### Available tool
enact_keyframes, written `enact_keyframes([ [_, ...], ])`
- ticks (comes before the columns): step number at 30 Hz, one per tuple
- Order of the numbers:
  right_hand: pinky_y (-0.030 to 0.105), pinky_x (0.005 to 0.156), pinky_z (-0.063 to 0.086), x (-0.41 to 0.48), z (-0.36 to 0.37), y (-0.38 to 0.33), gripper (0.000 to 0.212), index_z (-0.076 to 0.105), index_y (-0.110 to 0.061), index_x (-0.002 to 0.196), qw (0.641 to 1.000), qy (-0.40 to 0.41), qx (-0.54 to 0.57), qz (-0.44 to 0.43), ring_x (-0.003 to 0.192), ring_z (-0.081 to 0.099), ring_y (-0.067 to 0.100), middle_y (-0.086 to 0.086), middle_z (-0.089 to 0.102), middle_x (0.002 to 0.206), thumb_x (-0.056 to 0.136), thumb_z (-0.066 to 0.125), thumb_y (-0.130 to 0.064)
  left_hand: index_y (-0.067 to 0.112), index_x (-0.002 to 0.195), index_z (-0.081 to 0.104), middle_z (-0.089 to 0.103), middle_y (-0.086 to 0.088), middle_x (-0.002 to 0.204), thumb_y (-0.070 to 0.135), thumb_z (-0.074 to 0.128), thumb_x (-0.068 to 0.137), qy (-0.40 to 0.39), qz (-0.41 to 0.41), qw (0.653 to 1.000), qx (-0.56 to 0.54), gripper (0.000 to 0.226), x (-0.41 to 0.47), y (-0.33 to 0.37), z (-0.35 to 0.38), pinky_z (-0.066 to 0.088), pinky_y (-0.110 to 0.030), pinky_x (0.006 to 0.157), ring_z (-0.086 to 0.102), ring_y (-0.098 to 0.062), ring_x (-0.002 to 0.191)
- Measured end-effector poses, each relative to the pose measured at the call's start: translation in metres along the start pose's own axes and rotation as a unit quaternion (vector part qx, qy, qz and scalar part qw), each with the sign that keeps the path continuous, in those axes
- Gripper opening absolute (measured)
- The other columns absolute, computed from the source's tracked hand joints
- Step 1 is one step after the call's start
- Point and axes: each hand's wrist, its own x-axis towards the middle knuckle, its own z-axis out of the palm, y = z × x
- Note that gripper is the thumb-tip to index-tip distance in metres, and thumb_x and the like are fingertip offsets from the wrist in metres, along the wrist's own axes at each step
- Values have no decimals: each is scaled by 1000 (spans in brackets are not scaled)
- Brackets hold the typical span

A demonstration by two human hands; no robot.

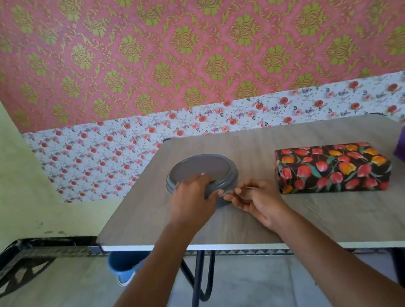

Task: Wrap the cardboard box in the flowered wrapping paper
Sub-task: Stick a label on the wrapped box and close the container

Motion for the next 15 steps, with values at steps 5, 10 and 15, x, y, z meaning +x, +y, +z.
enact_keyframes([
  [5, 30, 64, 61, -4, -2, -3, 20, 62, 2, 83, 1000, 3, -6, -4, 79, 77, 35, 26, 72, 80, 97, 53, 13, 9, 98, 71, 74, -5, 95, 23, 73, 91, 37, 45, 998, 36, 16, -5, 10, 3, 50, -34, 71, 69, -26, 81],
  [10, 31, 64, 63, -8, -3, -7, 22, 60, 2, 81, 1000, 3, 12, 11, 75, 76, 34, 24, 69, 77, 96, 52, 14, 6, 97, 69, 74, -7, 97, 13, 71, 92, 37, 51, 997, 42, 8, -10, 15, 5, 49, -36, 81, 69, -29, 85],
  [15, 33, 68, 63, -6, -7, -11, 18, 63, 5, 86, 999, -9, 25, 40, 79, 76, 35, 25, 70, 81, 99, 51, 12, 10, 94, 68, 73, -1, 92, 9, 74, 89, 47, 43, 998, 29, 8, -9, 14, 5, 40, -27, 73, 67, -25, 79],
])
